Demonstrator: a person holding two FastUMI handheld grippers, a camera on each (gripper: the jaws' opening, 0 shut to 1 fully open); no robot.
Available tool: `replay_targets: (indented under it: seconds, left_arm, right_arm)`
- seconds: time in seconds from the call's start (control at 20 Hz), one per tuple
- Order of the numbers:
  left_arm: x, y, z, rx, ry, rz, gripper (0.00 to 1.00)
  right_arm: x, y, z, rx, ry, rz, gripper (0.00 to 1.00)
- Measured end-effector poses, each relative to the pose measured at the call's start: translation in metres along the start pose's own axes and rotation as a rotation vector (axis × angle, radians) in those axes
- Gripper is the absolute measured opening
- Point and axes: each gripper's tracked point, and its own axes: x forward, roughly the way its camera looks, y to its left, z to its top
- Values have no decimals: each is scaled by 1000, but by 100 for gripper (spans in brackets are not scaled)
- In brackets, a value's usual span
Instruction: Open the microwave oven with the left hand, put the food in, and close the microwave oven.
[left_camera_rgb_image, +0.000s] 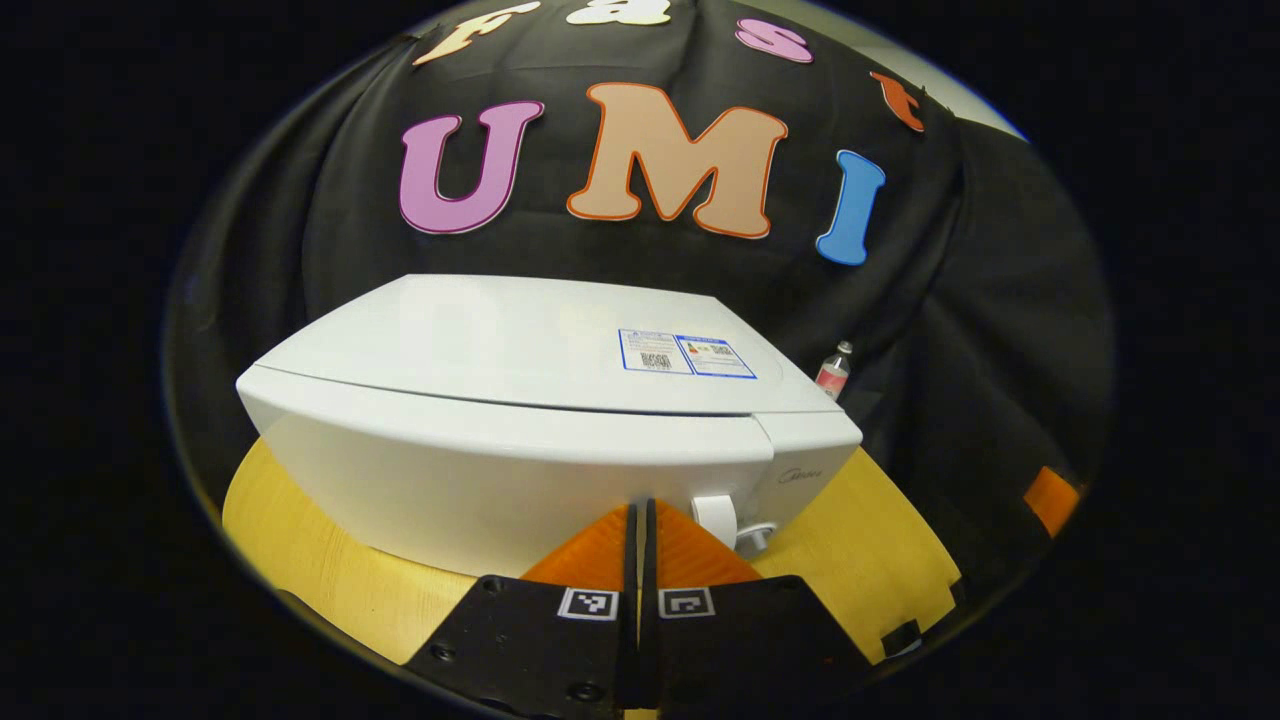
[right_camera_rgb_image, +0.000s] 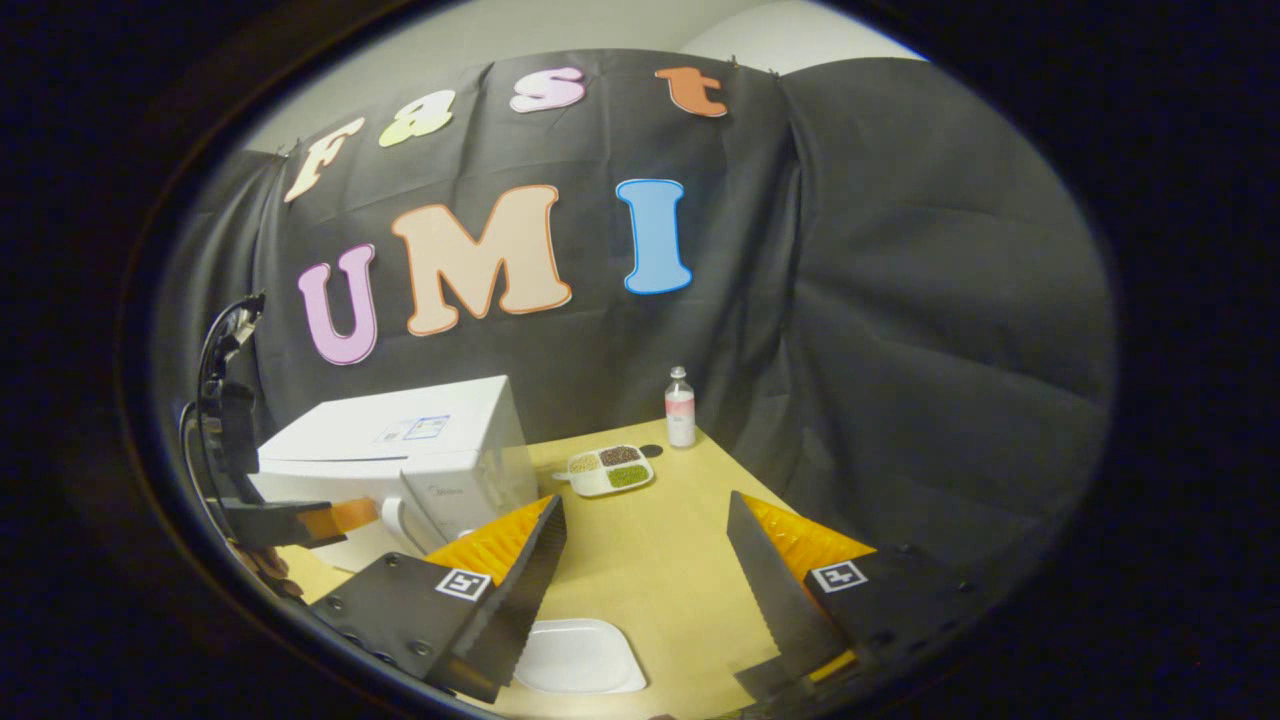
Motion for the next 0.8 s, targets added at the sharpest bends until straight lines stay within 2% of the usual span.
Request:
replay_targets:
  seconds: [0.2,0.45,0.65,0.7,0.75,0.8]
  left_arm:
    - [-1,-2,-1,-38,2,-26,1]
    - [-8,-2,8,7,-26,-19,3]
    - [-28,-5,16,32,-58,-25,1]
    - [-34,-6,16,32,-59,-24,7]
    - [-41,-5,14,34,-59,-25,1]
    - [-51,-5,13,35,-64,-22,3]
  right_arm:
    - [-4,1,-2,-9,9,7,92]
    - [-10,5,-4,-17,19,23,92]
    - [-14,9,-9,-20,39,41,92]
    - [-15,10,-9,-21,40,46,92]
    - [-17,11,-9,-21,38,50,92]
    - [-18,13,-8,-22,36,54,99]
